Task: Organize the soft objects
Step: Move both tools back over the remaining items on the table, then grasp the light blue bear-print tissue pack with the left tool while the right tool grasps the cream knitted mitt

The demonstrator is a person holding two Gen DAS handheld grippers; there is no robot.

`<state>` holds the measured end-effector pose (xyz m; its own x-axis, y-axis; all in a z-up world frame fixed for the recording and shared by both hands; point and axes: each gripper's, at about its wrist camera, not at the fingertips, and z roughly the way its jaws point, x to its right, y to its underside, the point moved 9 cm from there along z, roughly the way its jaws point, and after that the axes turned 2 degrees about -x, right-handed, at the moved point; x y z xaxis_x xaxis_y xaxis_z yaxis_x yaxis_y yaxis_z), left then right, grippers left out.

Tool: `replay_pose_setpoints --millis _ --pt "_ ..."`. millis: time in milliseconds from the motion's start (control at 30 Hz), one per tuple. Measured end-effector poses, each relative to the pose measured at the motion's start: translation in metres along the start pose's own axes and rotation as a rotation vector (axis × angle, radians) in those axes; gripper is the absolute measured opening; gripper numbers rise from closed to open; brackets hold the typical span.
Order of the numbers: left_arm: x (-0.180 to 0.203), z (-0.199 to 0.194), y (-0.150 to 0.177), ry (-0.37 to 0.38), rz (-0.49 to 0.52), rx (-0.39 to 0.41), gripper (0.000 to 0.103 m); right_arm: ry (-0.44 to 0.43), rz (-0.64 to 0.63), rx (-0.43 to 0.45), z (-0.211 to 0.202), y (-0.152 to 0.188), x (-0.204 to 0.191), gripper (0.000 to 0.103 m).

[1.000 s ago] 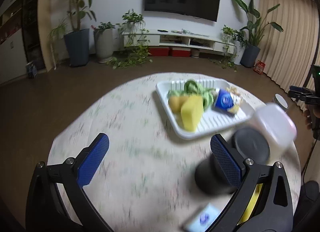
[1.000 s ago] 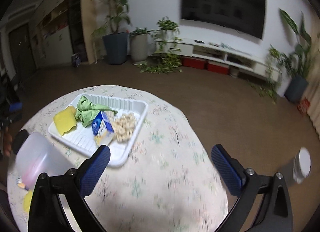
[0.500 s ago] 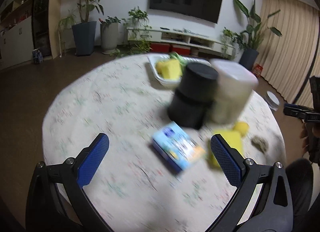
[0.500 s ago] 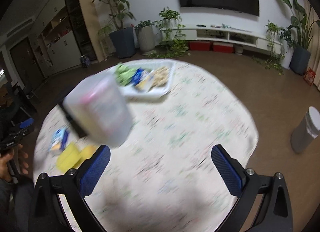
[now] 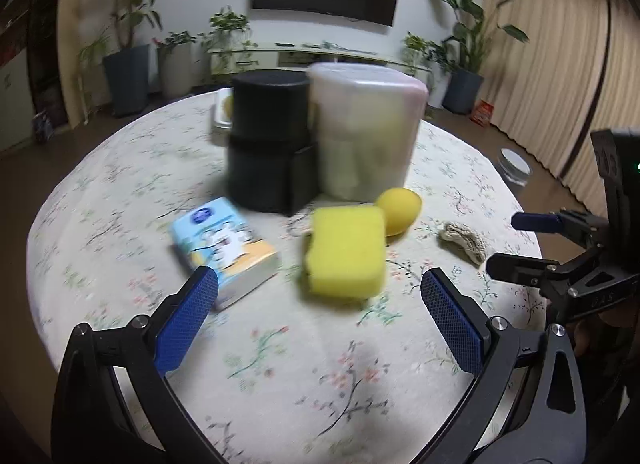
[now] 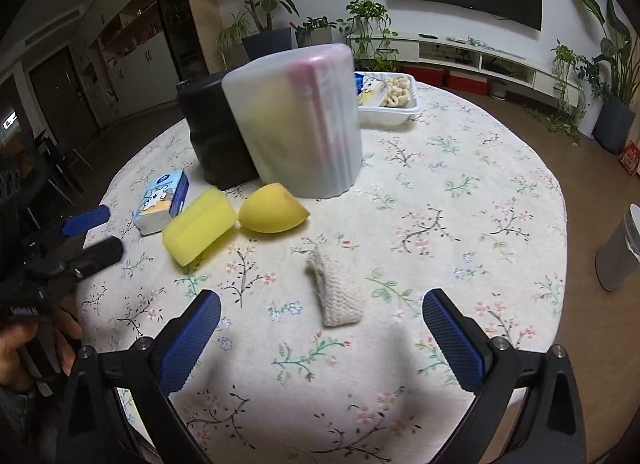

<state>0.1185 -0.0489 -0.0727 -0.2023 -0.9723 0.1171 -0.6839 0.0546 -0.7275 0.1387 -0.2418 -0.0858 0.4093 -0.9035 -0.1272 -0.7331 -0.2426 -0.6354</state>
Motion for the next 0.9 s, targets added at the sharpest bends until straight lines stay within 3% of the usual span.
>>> replay_pose_setpoints --millis 267,367,467,633,833,900 --pt "0.007 0.022 -0.002 0.025 -0.007 -0.047 0.103 0.033 -0.011 -0.034 0.014 0.003 0.001 0.103" --pt "-0.002 0.018 -0.003 -0.016 -0.003 -0.034 0.103 0.034 -0.017 -0.040 0.018 0.003 -0.001 0.101" --pt "-0.028 0.009 -0.004 -0.066 -0.067 -0.005 0.103 0.046 -0.035 -0.041 0.021 0.002 -0.003 0.100" --pt "-0.059 0.014 -0.002 -0.134 -0.163 -0.033 0.103 0.066 -0.019 -0.050 0.026 0.002 0.002 0.098" --pt "-0.069 0.027 -0.012 -0.192 -0.186 -0.064 0.103 0.081 -0.017 -0.053 0.031 0.003 0.004 0.098" --pt "-0.075 0.038 -0.013 -0.231 -0.209 -0.116 0.103 0.087 -0.021 -0.052 0.032 0.003 0.003 0.098"
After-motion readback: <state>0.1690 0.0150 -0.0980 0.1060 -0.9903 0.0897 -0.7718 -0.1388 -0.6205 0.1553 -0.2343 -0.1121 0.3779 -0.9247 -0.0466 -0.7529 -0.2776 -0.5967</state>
